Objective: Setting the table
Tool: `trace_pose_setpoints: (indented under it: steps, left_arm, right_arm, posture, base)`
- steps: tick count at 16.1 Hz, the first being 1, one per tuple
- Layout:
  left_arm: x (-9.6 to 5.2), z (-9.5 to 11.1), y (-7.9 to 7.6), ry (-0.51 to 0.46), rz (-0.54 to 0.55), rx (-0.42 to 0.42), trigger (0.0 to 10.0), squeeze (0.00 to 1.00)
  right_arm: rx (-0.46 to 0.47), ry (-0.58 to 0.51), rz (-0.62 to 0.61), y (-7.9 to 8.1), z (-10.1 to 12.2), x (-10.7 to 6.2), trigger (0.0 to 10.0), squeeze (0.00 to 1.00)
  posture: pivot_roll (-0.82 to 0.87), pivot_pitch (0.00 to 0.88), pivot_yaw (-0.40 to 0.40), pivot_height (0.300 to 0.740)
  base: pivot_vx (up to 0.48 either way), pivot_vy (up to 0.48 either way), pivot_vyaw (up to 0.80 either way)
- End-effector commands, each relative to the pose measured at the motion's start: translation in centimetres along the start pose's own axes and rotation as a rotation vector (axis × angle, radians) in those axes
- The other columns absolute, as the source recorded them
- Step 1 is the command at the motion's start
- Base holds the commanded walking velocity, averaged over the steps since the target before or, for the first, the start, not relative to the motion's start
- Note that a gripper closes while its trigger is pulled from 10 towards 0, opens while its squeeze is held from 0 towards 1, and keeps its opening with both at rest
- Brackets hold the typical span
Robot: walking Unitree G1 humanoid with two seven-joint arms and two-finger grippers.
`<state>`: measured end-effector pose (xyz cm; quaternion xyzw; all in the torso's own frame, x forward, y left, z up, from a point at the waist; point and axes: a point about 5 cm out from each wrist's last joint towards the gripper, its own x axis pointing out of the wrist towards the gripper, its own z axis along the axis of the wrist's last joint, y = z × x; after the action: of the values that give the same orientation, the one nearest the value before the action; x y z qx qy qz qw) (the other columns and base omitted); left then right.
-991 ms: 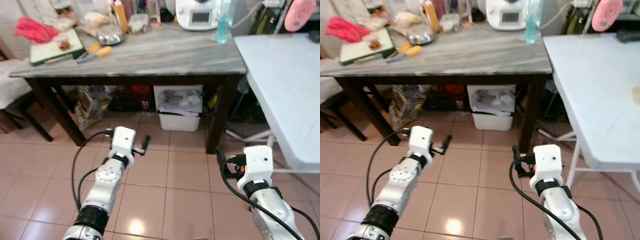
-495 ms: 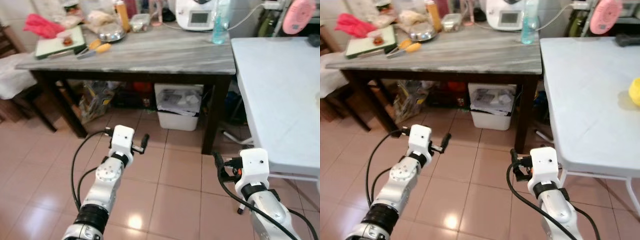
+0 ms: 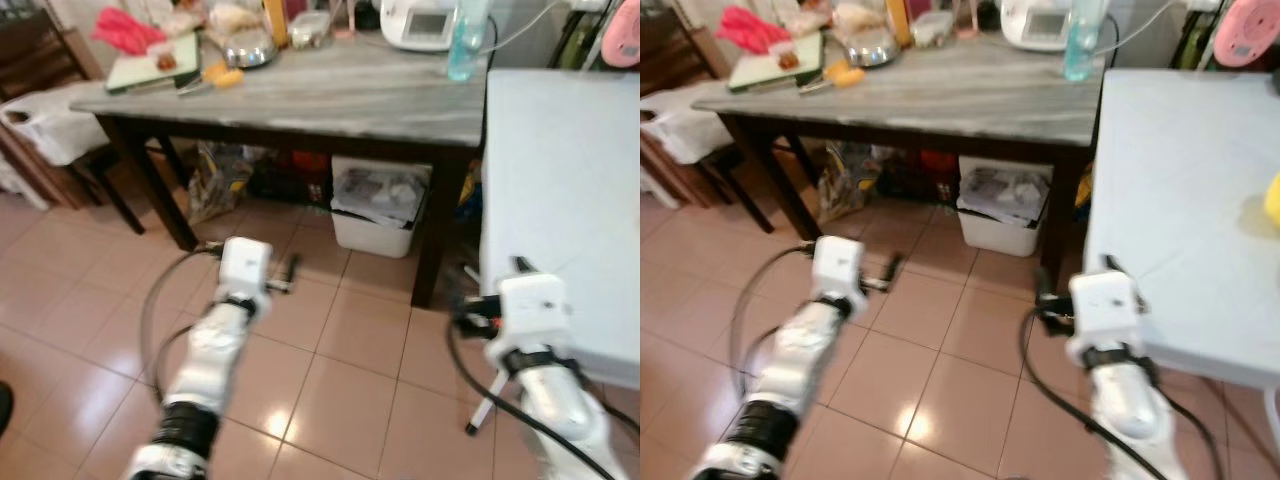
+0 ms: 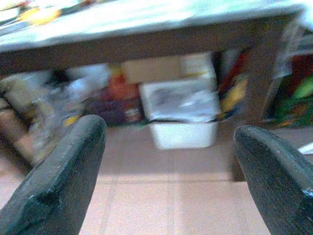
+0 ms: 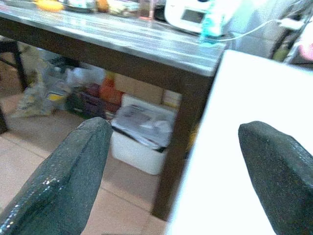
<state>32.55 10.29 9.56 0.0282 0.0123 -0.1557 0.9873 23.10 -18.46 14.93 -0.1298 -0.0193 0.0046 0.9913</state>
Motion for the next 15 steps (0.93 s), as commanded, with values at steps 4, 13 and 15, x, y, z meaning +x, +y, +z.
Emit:
trace_pose_setpoints:
  steps: [4, 13, 15]
  left_arm:
    - [0.38, 1.2, 0.86, -0.023, 0.01, 0.009, 10.0, 0.0]
    - [0.29, 1.74, 0.63, -0.044, 0.018, -0.024, 10.0, 0.0]
    - [0.33, 1.74, 0.75, -0.048, 0.038, -0.029, 10.0, 0.0]
  right_arm:
    - [0.018, -0.011, -0.021, 0.11, 0.59, -0.73, 10.0, 0.0]
    - [0.004, -0.01, -0.023, 0.09, 0.78, -0.76, 10.0, 0.0]
    - [0.0, -0.005, -0.005, 0.1, 0.62, -0.37, 10.0, 0.0]
  posture:
    - [-0.3, 0.079, 0.125, 0.74]
    - [-0.3, 0.069, 0.114, 0.74]
    - [-0.3, 0.057, 0.092, 0.74]
  base:
    - [0.0, 0.0, 0.0]
    - [0.0, 0.0, 0.0]
    - [0.0, 0.0, 0.0]
